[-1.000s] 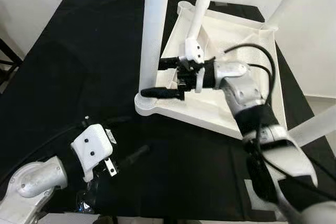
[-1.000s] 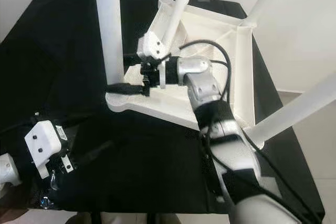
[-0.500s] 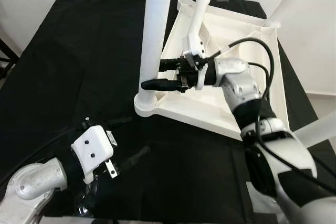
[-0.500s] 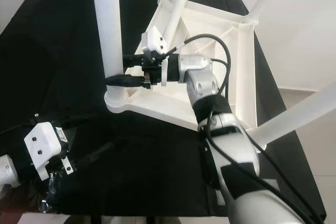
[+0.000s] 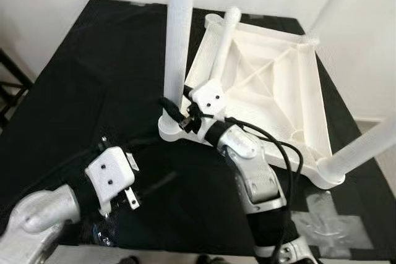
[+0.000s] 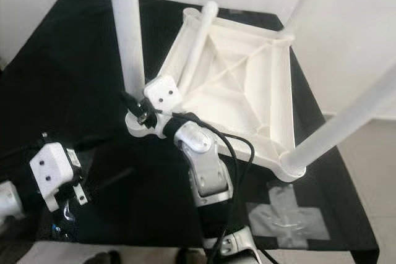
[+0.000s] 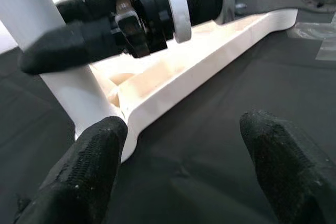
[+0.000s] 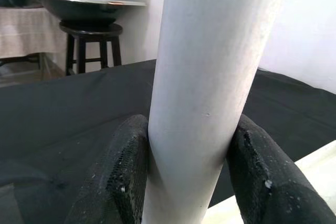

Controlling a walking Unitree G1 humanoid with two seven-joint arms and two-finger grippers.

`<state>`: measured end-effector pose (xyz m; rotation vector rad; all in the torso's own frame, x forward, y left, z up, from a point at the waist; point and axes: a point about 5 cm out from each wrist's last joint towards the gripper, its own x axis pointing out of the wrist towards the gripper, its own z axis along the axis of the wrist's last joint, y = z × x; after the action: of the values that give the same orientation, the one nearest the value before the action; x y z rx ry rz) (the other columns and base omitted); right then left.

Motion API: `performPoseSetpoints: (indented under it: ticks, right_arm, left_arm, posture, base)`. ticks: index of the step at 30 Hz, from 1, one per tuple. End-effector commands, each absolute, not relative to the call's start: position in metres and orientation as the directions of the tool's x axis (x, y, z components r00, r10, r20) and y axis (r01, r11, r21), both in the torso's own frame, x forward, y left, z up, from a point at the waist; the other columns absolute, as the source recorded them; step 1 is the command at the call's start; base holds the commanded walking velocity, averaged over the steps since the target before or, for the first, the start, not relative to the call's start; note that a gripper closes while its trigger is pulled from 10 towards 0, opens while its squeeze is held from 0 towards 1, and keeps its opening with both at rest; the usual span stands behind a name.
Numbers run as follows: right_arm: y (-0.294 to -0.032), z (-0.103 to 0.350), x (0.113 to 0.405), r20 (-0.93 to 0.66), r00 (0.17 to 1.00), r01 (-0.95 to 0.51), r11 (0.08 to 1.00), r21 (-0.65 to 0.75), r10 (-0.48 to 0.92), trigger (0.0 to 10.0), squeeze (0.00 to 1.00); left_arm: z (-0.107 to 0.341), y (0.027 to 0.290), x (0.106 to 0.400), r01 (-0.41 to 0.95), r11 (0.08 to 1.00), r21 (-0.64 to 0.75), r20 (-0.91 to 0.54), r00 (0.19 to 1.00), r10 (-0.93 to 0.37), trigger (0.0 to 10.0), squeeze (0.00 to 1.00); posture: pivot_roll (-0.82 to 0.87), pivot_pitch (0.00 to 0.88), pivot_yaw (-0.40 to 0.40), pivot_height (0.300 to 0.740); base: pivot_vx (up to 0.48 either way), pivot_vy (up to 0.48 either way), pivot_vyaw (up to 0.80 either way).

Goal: Building children table

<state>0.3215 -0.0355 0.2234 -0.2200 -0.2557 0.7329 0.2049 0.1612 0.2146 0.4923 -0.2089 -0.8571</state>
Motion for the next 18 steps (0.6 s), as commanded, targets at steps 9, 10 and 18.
performPoseSetpoints:
  ticks: [9, 10, 18]
  right_arm:
    - [-0.035, 0.195, 0.332, -0.057, 0.745, -0.655, 0.711, -0.255, 0.665, 10.0, 0.00]
    - [-0.036, 0.211, 0.331, -0.009, 0.758, -0.638, 0.739, -0.216, 0.652, 10.0, 0.68]
    - [-0.051, 0.245, 0.332, 0.037, 0.393, -0.865, 0.383, -0.324, 0.919, 10.0, 1.00]
  left_arm:
    - [0.214, 0.163, 0.205, 0.679, 0.540, 0.497, -0.029, 0.634, -0.772, 10.0, 0.00]
    - [0.214, 0.161, 0.205, 0.684, 0.537, 0.495, -0.028, 0.630, -0.776, 10.0, 0.00]
    - [0.213, 0.158, 0.206, 0.688, 0.535, 0.490, -0.024, 0.624, -0.781, 10.0, 0.00]
  posture:
    - [0.15, 0.248, -0.138, 0.740]
    - [0.15, 0.248, -0.138, 0.740]
    - [0.14, 0.252, -0.139, 0.740]
  base:
    - [0.000, 0.000, 0.00]
    - [0.000, 0.000, 0.00]
    - [0.000, 0.000, 0.00]
